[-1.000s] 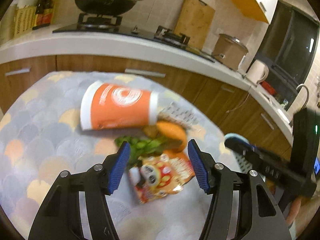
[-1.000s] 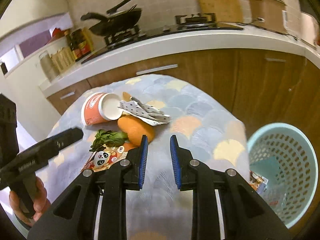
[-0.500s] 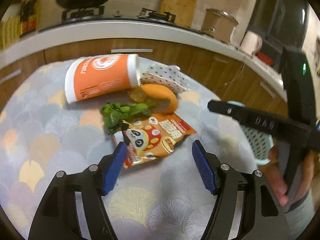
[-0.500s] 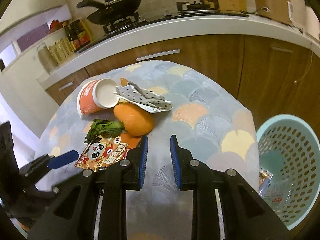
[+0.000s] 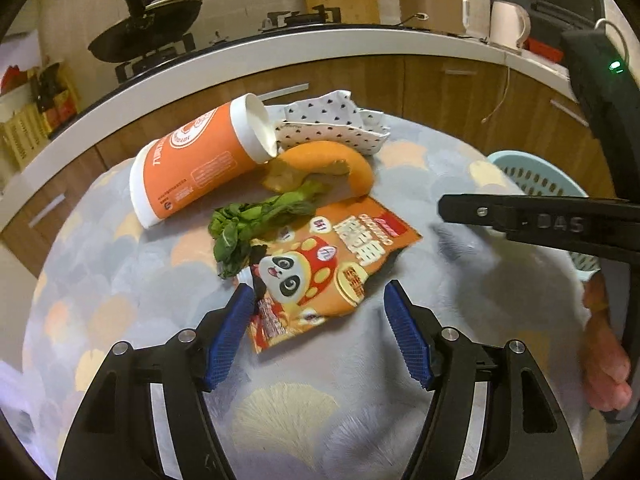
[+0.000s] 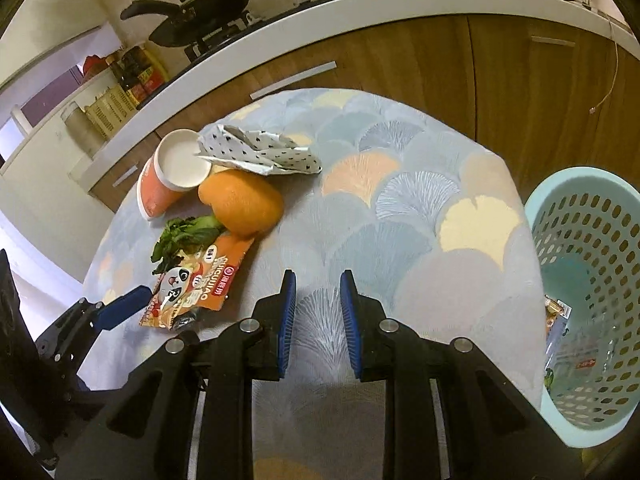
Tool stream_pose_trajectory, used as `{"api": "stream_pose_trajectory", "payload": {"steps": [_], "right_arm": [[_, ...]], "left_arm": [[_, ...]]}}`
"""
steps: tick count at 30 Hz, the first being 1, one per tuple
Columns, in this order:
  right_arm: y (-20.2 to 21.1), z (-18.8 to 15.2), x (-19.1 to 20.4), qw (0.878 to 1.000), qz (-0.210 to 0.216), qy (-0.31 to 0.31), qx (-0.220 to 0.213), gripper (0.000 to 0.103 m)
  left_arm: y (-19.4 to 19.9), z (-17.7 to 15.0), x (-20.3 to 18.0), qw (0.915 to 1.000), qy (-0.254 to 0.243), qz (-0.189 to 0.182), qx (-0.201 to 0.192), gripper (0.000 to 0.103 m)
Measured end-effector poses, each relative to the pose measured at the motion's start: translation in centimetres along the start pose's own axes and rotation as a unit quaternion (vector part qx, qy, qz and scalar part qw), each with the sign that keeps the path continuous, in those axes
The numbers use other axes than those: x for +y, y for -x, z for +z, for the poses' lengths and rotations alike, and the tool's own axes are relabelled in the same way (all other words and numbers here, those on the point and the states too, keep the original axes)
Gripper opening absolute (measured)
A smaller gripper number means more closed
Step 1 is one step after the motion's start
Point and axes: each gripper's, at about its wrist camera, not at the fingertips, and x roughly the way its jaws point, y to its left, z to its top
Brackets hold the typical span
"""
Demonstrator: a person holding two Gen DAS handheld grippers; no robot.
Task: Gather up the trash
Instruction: 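Grasp the panda snack packet with the left gripper while the right grasps the orange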
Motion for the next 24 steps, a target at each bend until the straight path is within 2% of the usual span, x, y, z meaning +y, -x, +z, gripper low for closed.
{"api": "stream_pose_trajectory", "payload": {"steps": [2,4,5,7,8,16,20,24], "right_arm": [[0.0,0.0,0.0,1.000,0.000,0.000,0.000,0.020],[0.0,0.0,0.0,1.000,0.001,0.000,0.001,0.020],[0.0,0.1,0.1,1.000,0.002,0.002,0.001,0.020],[0.1,0.2,0.4,1.000,0.004,0.006,-0.001,0.020],[0.1,0.3,0.6,1.000,0.006,0.008,-0.001,0.020],[0.4,1.8,2.9,0.999,0.015,0.039,-0.008,0.020],[0.2,1.9,3.7,0.999,0.022,0.045,-0.007,0.020],[-0.4,2.1,4.5,0.998,0.032,0.048,-0.001,0.020]], "left_arm": [[-0.2,0.4,-0.1,1.0000,-0.004,0.007,-0.002,0.052],[-0.3,0.6,-0.2,0.9999,-0.006,0.011,-0.004,0.050],[-0.4,0.6,-0.1,0.9999,-0.006,0.008,-0.005,0.045],[-0.2,0.6,-0.1,0.9999,-0.006,-0.004,-0.011,0.021],[-0.3,0.6,-0.1,0.9999,-0.005,-0.012,-0.008,0.013],[1.6,0.2,1.1,0.9985,0.018,-0.041,-0.031,0.008],[3.8,-0.5,2.6,0.9959,0.035,-0.068,-0.048,0.008],[5.4,-1.9,4.8,0.9943,0.058,-0.072,-0.053,0.008]]}}
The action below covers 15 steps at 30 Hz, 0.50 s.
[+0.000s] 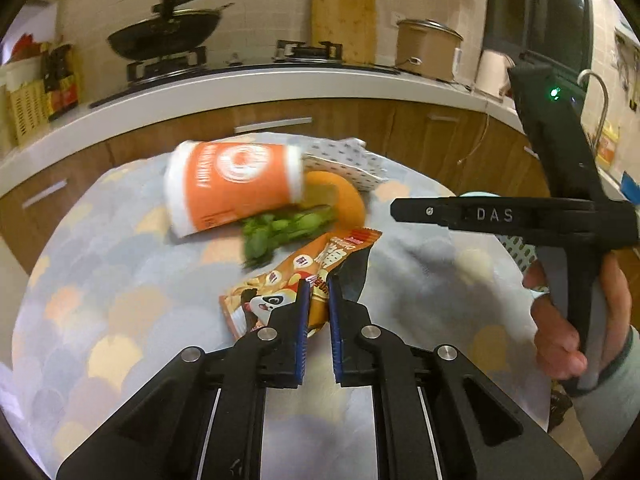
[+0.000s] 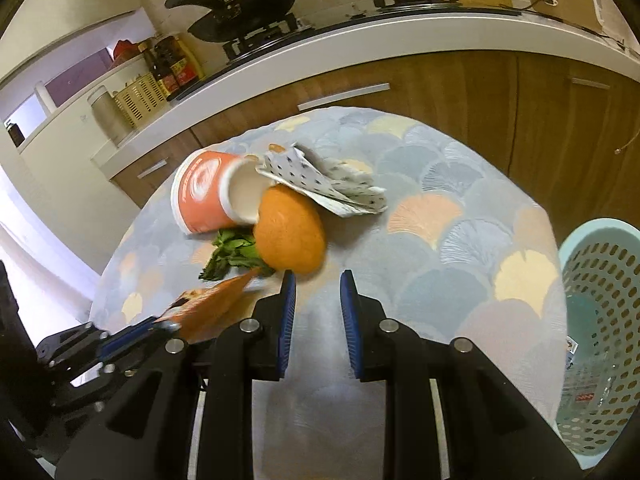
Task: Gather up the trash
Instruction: 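Grasp the panda snack packet with the left gripper while the right grasps the orange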
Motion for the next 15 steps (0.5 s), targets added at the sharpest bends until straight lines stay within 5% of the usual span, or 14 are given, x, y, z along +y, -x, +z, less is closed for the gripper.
{"api": "stream_pose_trajectory", "payload": {"steps": [3,7,15], "right_arm": [[-0.7,0.3,1.0,1.000,0.009,0.002,0.004,0.022],[-1.9,0.7,2.4,1.000,0.001,0.013,0.006,0.053],[-5.6,2.5,2.9,0.999,-0.016,0.020,0.032,0.053]], "left_arm": [[1.0,-0.5,1.5,0.9995,0.030,-0.010,-0.003,0.008],[1.7,-0.4,2.7,0.9989,0.045,-0.003,-0.009,0.008],[2.0,0.3,3.4,0.9980,0.057,-0.010,-0.023,0.008]]}}
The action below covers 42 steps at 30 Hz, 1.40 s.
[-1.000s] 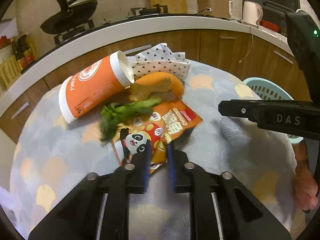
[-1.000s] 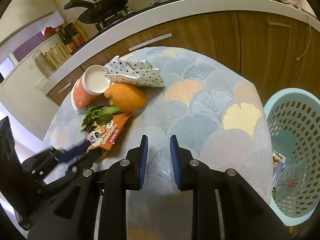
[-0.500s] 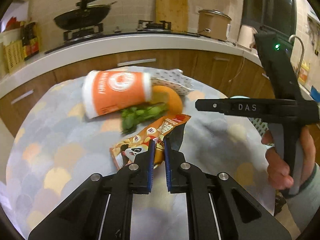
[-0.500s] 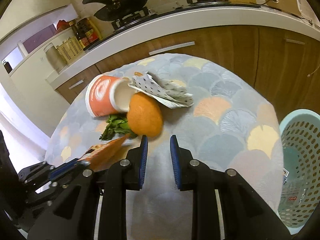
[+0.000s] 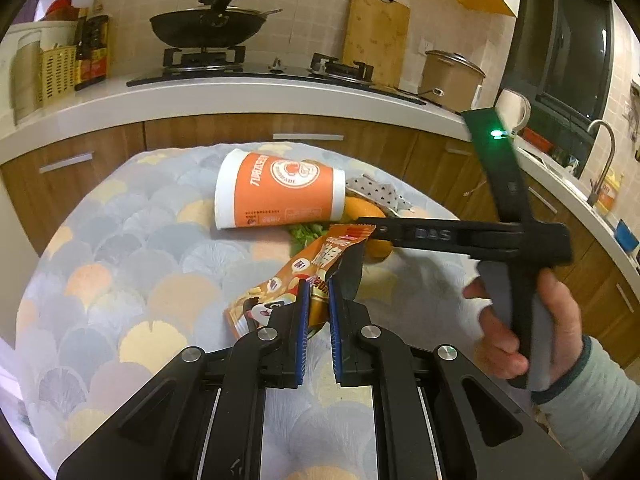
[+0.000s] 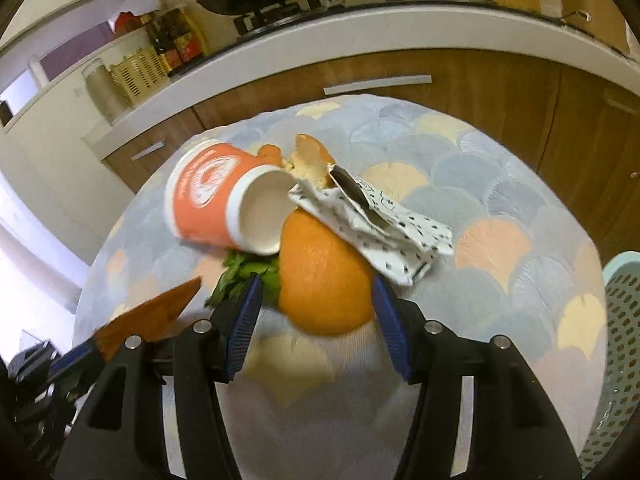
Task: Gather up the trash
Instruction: 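Grasp the panda snack packet with the left gripper while the right grasps the orange, then carry the snack packet and orange over the basket and open both grippers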
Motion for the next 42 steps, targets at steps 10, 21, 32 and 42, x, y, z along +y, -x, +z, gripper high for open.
{"api": "stream_pose_trajectory", "payload": {"steps": [10,21,32,42], "right_arm": [[2.2,-2.0,-1.5,0.999,0.035,-0.013,-0.013,0.015],[10.5,-4.3,-1.8,0.996,0.045,-0.013,-0.077,0.015],[19.4,-6.4,-7.6,0.986,-0.029,-0.045,-0.160,0.015],[23.7,-8.8,-15.8,0.971,-0.105,-0.105,-0.189,0.015]], "left_arm": [[-0.2,1.2,-1.0,0.9999,-0.007,-0.010,-0.011,0.008],[0.8,3.0,-4.5,0.9986,-0.021,-0.028,-0.039,0.008],[-1.3,5.6,-12.4,0.9924,-0.070,-0.090,-0.047,0.008],[-6.4,6.2,-21.7,0.9818,-0.108,-0.155,-0.021,0.008]]}}
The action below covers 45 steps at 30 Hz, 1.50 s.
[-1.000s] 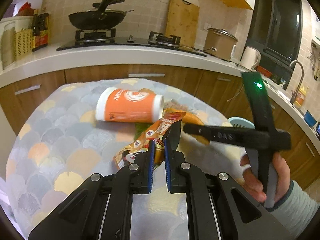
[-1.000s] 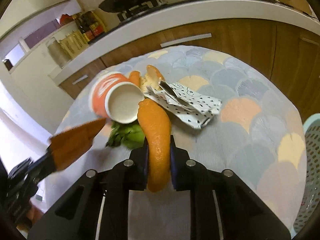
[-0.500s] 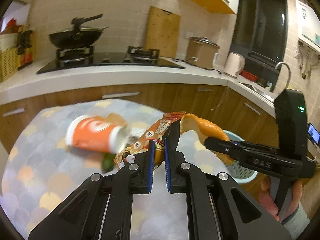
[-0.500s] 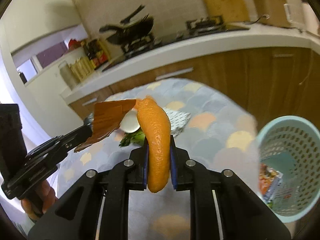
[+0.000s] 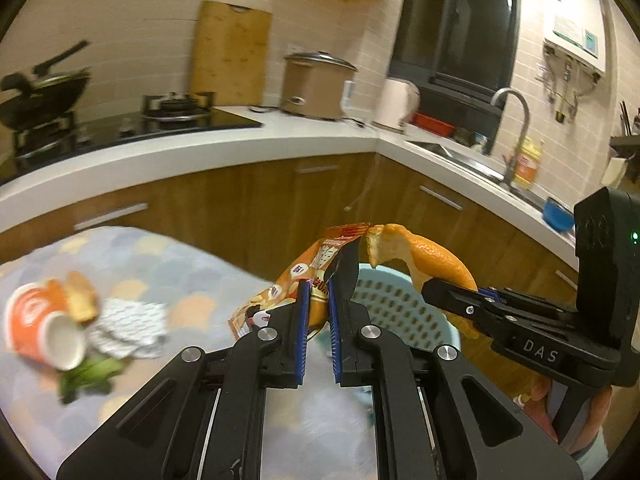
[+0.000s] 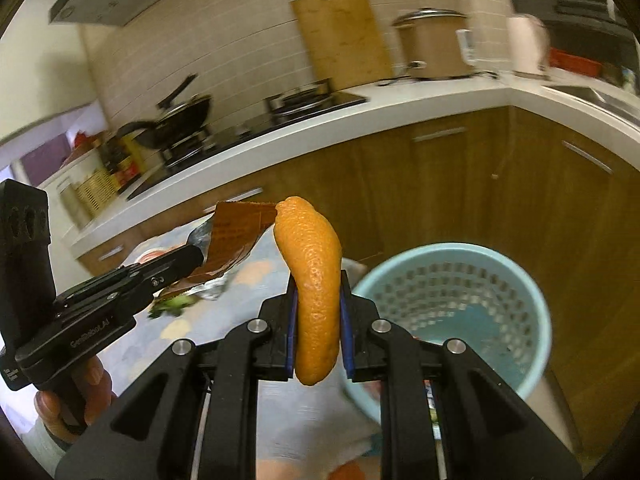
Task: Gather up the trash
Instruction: 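Carry the snack packet and orange over the basket and open both grippers, then move both grippers back toward the orange paper cup and napkin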
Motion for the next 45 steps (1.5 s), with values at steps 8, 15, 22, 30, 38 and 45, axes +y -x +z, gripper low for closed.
{"api": "stream_pose_trajectory", "payload": {"steps": [8,15,22,30,38,45], "right_arm": [[-0.5,-0.9,-6.5,0.998,-0.030,-0.053,0.004,0.015],[-2.0,-2.0,-10.0,0.995,-0.043,-0.088,0.022,0.015],[-3.6,-3.0,-11.9,0.991,-0.054,-0.112,0.049,0.015],[-5.7,-3.8,-12.3,0.985,-0.056,-0.138,0.089,0.027],[-4.9,-4.2,-11.7,0.986,-0.056,-0.134,0.083,0.047],[-3.5,-3.1,-9.7,0.990,-0.040,-0.114,0.065,0.047]], "left_arm": [[-6.3,0.4,-3.9,0.9989,-0.016,-0.027,0.035,0.008],[-10.6,-0.1,-5.9,0.9968,-0.028,-0.035,0.066,0.008],[-13.3,-0.8,-5.8,0.9949,-0.015,-0.036,0.093,0.008],[-14.2,-1.5,-5.6,0.9935,-0.024,-0.024,0.109,0.044],[-13.0,-1.9,-3.8,0.9934,-0.008,-0.004,0.114,0.055],[-9.3,-1.5,-2.0,0.9962,0.014,0.006,0.086,0.055]]}}
